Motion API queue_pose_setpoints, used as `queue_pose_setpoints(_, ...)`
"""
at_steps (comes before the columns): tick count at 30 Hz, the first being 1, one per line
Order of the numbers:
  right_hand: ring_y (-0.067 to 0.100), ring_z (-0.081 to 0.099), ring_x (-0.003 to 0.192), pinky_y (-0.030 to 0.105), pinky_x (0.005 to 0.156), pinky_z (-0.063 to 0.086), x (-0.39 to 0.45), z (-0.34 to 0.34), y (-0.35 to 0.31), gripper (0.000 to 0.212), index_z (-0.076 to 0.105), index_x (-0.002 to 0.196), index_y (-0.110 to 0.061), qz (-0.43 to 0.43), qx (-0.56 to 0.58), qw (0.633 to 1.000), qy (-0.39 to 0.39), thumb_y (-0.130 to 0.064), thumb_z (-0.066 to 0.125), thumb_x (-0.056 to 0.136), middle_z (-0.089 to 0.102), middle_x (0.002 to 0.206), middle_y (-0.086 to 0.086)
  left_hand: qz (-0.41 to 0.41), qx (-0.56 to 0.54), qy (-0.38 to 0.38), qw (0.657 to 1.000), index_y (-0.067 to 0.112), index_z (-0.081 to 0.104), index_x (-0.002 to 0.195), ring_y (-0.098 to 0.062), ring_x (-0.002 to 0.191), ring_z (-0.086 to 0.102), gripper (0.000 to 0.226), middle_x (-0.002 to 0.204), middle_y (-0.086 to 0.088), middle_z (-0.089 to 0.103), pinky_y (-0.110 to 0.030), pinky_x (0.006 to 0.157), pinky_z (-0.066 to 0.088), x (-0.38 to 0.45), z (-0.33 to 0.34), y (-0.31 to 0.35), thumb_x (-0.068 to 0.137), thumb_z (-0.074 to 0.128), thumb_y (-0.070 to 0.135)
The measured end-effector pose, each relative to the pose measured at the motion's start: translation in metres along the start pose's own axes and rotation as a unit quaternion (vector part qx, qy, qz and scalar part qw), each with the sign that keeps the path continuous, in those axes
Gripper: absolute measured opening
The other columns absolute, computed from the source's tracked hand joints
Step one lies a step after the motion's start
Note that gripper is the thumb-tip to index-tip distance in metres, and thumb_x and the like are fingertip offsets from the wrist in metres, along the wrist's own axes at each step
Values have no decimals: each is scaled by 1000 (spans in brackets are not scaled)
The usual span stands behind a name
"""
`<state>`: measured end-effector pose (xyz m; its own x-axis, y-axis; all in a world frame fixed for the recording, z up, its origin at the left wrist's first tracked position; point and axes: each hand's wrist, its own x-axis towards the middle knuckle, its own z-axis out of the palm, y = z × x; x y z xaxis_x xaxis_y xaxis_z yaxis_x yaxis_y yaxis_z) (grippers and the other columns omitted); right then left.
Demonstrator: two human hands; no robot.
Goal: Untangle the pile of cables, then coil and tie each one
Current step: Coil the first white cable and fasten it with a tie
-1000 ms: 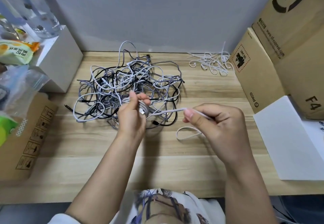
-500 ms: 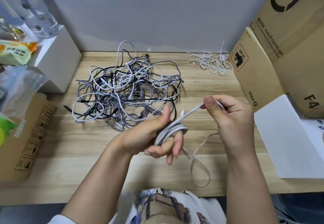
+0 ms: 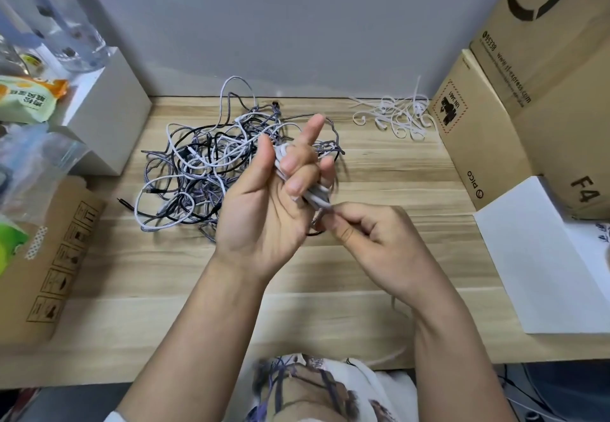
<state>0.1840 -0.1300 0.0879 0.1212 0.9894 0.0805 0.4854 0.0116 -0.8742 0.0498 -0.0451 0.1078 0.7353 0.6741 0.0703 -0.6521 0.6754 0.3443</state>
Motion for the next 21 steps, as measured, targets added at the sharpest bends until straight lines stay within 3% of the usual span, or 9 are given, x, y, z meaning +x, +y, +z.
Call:
queue_pose_setpoints(2, 26, 44, 55, 42, 53, 43, -3, 4, -1, 53, 67, 83, -10, -5, -52, 999, -8, -57, 42, 82, 52, 57, 11, 62, 94, 66, 991, -10, 39, 125, -19, 61, 58, 45, 71, -8, 55, -30, 93, 49, 4, -1, -4, 93, 45, 21)
queue_pose_setpoints(5, 23, 41, 51, 32, 52, 39, -7, 8, -6, 57, 65, 79, -9, -25, -97, 995, -2, -60, 41, 80, 48, 53, 8, 97, 273, 123, 949, 1, 43, 119, -10, 51, 54, 42, 59, 3, 54, -23, 73, 53, 7, -11, -13, 88, 39, 28)
queue_pose_setpoints(9, 9, 35, 45, 27, 48, 30, -7, 5, -12, 37, 67, 70, -15, -52, -80, 995, 39, -49, 57, 80, 40, 49, -3, 0, 477, 145, 867, 12, 51, 107, -12, 51, 50, 28, 54, 3, 55, -20, 53, 41, 4, -22, -20, 90, 42, 33)
queue_pose_setpoints(11, -3, 49, 49, 25, 55, 43, -7, 1, -14, 24, 71, 66, -18, -59, -49, 996, 50, -36, 66, 80, 51, 46, -15, -58, 562, 122, 816, 13, 61, 93, -16, 50, 47, 37, 47, 0, 51, -19, 50, 38, -1, -21, -21, 95, 39, 43)
queue_pose_setpoints(12, -5, 59, 58, 28, 64, 51, -7, 0, -15, 20, 72, 65, -19, -62, -24, 997, 50, -31, 67, 80, 60, 51, -20, -76, 573, 107, 809, 13, 64, 80, -19, 48, 46, 46, 43, -1, 48, -18, 49, 37, -3, -18, -22, 97, 35, 45)
queue_pose_setpoints(13, -1, 64, 62, 33, 68, 54, -8, -1, -15, 18, 72, 64, -19, -59, 1, 997, 52, -28, 69, 80, 66, 57, -18, -89, 576, 91, 807, 15, 61, 65, -20, 44, 44, 55, 39, -2, 45, -17, 49, 39, -5, -14, -22, 98, 29, 46)
queue_pose_setpoints(15, 3, 61, 52, 27, 57, 52, -9, -6, -17, 16, 70, 61, -20, -47, 45, 995, 77, -24, 73, 76, 66, 55, -14, -118, 586, 56, 800, 18, 53, 47, -21, 41, 40, 64, 35, -3, 39, -20, 56, 50, -7, -7, -21, 94, 20, 48)
queue_pose_setpoints(18, 0, 43, 36, 10, 44, 33, -12, -11, -22, 19, 66, 59, -10, -35, 113, 987, 108, -17, 78, 71, 58, 43, -1, -183, 549, -15, 815, 15, 64, 63, -18, 35, 33, 71, 35, 2, 36, -35, 66, 56, -10, -9, -19, 93, 17, 57)
queue_pose_setpoints(21, 2, 50, 36, 9, 43, 35, -12, -10, -23, 20, 62, 60, -10, -25, 187, 977, 98, -21, 75, 68, 57, 40, -2, -244, 434, -96, 862, 14, 66, 69, -11, 30, 32, 72, 35, 7, 38, -25, 56, 51, -11, -13, -13, 84, 26, 71)
